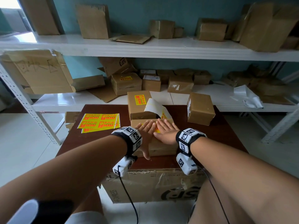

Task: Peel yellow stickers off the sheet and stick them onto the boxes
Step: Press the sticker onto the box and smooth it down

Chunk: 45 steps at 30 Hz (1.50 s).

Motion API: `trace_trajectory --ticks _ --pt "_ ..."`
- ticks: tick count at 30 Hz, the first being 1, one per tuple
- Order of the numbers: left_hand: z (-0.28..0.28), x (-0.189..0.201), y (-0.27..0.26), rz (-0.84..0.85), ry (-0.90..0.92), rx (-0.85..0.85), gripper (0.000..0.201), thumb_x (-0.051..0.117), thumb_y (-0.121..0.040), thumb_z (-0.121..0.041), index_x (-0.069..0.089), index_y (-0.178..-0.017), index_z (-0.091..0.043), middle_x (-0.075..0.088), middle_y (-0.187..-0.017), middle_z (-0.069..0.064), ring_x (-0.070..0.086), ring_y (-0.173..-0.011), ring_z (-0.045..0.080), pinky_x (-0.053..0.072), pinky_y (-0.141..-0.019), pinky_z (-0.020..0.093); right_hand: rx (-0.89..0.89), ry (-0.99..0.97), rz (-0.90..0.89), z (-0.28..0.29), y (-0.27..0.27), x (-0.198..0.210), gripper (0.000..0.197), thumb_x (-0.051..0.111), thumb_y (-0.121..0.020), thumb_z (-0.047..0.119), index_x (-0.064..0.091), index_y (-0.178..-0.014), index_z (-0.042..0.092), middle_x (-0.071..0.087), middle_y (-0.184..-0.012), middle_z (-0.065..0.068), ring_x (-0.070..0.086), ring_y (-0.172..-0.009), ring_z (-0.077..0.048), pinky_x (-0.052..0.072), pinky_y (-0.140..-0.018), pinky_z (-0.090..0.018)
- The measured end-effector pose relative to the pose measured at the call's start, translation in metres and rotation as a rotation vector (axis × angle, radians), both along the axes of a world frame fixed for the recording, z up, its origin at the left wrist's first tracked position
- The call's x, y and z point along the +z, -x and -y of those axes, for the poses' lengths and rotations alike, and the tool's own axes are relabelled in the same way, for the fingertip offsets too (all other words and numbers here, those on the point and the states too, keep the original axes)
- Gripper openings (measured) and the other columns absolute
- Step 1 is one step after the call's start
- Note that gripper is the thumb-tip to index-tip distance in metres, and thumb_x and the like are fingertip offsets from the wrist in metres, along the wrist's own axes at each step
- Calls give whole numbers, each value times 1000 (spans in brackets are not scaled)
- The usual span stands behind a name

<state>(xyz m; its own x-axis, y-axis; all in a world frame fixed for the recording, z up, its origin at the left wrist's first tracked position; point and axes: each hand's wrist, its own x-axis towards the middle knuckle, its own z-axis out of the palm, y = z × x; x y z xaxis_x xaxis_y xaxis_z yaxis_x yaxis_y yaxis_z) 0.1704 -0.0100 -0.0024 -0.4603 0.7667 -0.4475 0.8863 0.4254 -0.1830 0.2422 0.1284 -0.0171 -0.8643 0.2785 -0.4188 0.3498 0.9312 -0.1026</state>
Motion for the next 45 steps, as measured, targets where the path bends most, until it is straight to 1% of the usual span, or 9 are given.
trace_trajectory --ticks 5,10,15,21,26,29,33,38,45 --pt "0 -11 4 -48 -2 -1 153 79 -61 -69 -30 -151 -11 -32 -160 8 -27 -149 24 -8 -122 43 15 5 -3 -2 -1 -2 70 13 -103 58 -15 -159 27 -28 -163 13 -25 -151 -12 -12 -124 -42" --pt "5 -12 7 -46 -42 -7 149 79 -63 -67 -27 -152 -10 -29 -162 7 -24 -150 22 -7 -122 44 -16 1 -24 -1 -1 -4 70 14 -103 59 -13 -159 29 -26 -164 14 -23 -152 -11 -12 -124 -40" --pt "11 -14 9 -52 -55 18 150 81 -62 -64 -26 -152 -10 -26 -163 5 -20 -151 20 -1 -123 50 -38 -15 -38 0 -3 -6 71 14 -103 60 -14 -159 27 -27 -164 12 -25 -151 -11 -12 -124 -38" --pt "14 -12 8 -77 -22 52 150 81 -63 -62 -27 -152 -10 -27 -163 4 -19 -151 19 2 -122 55 -30 -18 -24 0 -4 -4 73 15 -102 61 -17 -159 26 -29 -163 12 -26 -151 -12 -12 -124 -38" --pt "13 -12 11 -86 -87 29 138 74 -70 -66 -17 -155 -8 -20 -165 8 -15 -152 23 2 -123 52 -43 -37 -34 2 -2 -6 74 17 -103 60 -15 -159 25 -27 -164 11 -25 -152 -13 -11 -124 -39" --pt "10 -12 10 -102 -156 -1 134 73 -72 -65 -13 -156 -5 -20 -164 13 -15 -152 28 2 -123 51 -47 -30 -37 3 -2 -6 73 17 -103 60 -15 -159 26 -27 -164 13 -24 -152 -13 -12 -124 -38" --pt "2 -20 3 -87 -153 -32 136 74 -73 -63 -17 -154 -4 -20 -164 14 -17 -152 28 0 -124 49 -68 -29 -42 4 -1 -6 73 17 -102 60 -13 -160 28 -25 -164 14 -21 -152 -11 -11 -124 -37" --pt "6 -27 4 -121 -137 -23 140 78 -70 -61 -20 -154 -7 -22 -164 11 -18 -152 25 -3 -123 47 -56 -1 -15 3 -3 -1 71 16 -104 56 -16 -159 26 -28 -163 12 -25 -151 -13 -12 -124 -38" --pt "14 -22 3 -132 -110 49 140 79 -70 -56 -22 -153 -9 -23 -164 7 -16 -152 21 3 -122 54 -68 -15 -42 3 -4 -3 65 14 -106 51 -15 -159 27 -26 -164 14 -22 -152 -11 -12 -123 -35"
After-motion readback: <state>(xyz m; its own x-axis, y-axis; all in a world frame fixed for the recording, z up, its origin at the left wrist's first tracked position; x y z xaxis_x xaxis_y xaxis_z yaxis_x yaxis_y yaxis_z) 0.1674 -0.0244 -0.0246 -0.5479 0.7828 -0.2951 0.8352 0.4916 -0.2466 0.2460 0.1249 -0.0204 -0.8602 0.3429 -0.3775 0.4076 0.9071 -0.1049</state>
